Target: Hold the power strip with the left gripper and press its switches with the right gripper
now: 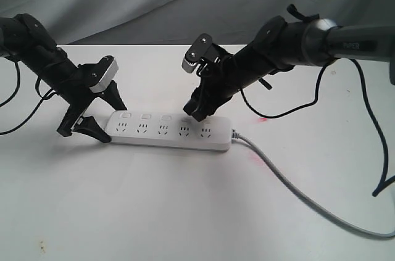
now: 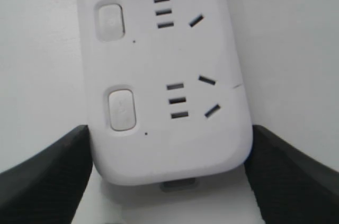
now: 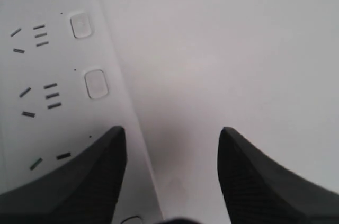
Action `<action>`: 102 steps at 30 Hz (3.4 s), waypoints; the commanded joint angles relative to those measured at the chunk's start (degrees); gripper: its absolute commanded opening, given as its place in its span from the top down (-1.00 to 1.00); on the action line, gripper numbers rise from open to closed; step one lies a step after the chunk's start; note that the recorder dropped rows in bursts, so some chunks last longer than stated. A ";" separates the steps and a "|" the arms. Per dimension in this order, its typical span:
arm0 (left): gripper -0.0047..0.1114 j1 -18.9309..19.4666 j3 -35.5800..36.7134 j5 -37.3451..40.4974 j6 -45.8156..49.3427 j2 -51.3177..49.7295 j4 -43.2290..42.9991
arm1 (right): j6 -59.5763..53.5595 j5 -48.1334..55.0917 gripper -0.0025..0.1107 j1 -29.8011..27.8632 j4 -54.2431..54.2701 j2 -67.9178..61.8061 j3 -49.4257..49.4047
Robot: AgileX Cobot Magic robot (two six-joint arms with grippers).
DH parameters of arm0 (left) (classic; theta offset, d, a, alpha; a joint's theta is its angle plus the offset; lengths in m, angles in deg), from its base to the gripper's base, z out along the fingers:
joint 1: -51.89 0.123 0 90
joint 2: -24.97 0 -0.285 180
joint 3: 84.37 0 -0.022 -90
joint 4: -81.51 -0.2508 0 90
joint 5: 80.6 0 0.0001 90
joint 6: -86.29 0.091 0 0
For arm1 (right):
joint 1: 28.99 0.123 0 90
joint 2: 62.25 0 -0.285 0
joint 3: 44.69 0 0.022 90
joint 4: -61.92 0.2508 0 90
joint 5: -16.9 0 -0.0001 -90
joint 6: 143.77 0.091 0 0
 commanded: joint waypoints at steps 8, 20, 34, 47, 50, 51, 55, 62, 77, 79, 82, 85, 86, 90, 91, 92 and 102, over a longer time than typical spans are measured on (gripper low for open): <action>0.77 -0.23 -0.21 0.32 0.26 0.12 0.24 | -1.30 -0.51 0.08 0.58 2.09 -1.36 0.31; 0.77 -0.23 -0.21 0.32 0.26 0.12 0.24 | -0.57 0.60 0.08 0.69 0.78 -4.67 0.31; 0.77 -0.23 -0.21 0.32 0.26 0.12 0.24 | 4.91 1.76 0.08 0.69 -8.23 -5.00 -0.74; 0.77 -0.23 -0.21 0.32 0.26 0.12 0.24 | 6.26 2.75 0.08 0.58 -10.34 -4.96 -0.74; 0.77 -0.23 -0.21 0.32 0.26 0.12 0.24 | 6.73 2.88 0.08 0.58 -11.37 -5.69 -0.74; 0.77 -0.23 -0.21 0.32 0.26 0.12 0.24 | 6.73 2.78 0.08 0.58 -11.37 -5.89 -0.74; 0.77 -0.23 -0.21 0.32 0.26 0.12 0.24 | 6.97 1.70 0.08 0.58 -10.69 -6.00 -0.74; 0.77 -0.23 -0.21 0.32 0.26 0.12 0.24 | 3.13 1.72 0.08 0.58 -3.90 1.00 -0.74; 0.77 -0.23 -0.21 0.32 0.26 0.12 0.24 | 0.90 3.89 0.08 -3.72 -4.41 7.98 -5.08; 0.77 -0.23 -0.21 0.32 0.26 0.12 0.24 | -1.00 1.09 0.08 -3.72 -2.23 7.98 -7.49; 0.77 -0.23 -0.21 0.32 0.26 0.12 0.24 | -4.66 -1.61 0.08 -3.72 1.96 7.98 -9.36; 0.77 -0.23 -0.21 0.32 0.26 0.12 0.24 | -5.17 -2.01 0.08 -3.72 2.56 7.87 -9.40; 0.77 -0.23 -0.21 0.32 0.26 0.12 0.24 | -5.30 -2.28 0.08 -3.72 2.76 7.79 -9.40; 0.77 -0.23 -0.21 0.32 0.26 0.12 0.24 | -5.30 -2.28 0.08 -3.72 2.76 7.79 -9.40; 0.77 -0.23 -0.21 0.32 0.26 0.12 0.24 | -5.30 -2.28 0.08 -3.72 2.76 7.46 -9.40; 0.77 -0.23 -0.21 0.32 0.26 0.12 0.24 | -5.30 -2.15 0.08 -3.72 2.76 7.23 -9.40; 0.77 -0.23 -0.21 0.32 0.26 0.12 0.24 | -5.30 -2.29 0.08 -3.58 3.42 3.77 -9.40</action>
